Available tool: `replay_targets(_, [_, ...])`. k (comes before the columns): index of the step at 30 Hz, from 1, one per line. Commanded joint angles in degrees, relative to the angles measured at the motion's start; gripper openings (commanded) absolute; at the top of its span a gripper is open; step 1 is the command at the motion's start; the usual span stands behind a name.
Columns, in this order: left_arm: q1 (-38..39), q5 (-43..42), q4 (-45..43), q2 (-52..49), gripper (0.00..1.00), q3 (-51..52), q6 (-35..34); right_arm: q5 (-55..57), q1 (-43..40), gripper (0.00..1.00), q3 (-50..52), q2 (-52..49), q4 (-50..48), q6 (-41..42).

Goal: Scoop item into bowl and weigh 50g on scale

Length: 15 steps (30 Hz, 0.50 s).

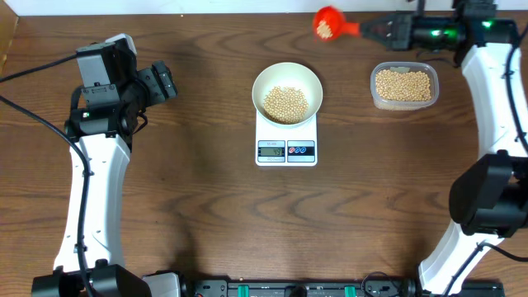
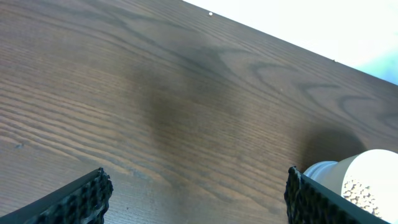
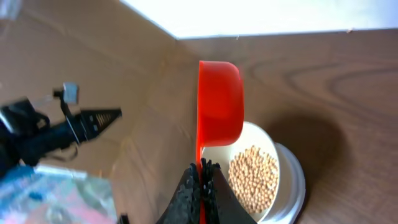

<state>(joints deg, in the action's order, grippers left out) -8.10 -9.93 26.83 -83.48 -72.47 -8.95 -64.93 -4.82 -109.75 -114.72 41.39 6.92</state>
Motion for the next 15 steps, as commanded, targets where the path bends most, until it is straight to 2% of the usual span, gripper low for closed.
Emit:
replay_targets(1, [-0.1, 0.5, 0.2, 0.1, 0.91, -0.5, 0.8, -2.9, -1.5, 0.01, -1.2, 0.1, -2.5, 8.5])
replay_targets(15, [-0.1, 0.5, 0.2, 0.1, 0.91, -0.5, 0.8, -0.1, -3.0, 0.01, -1.1, 0.1, -7.8, 18.6])
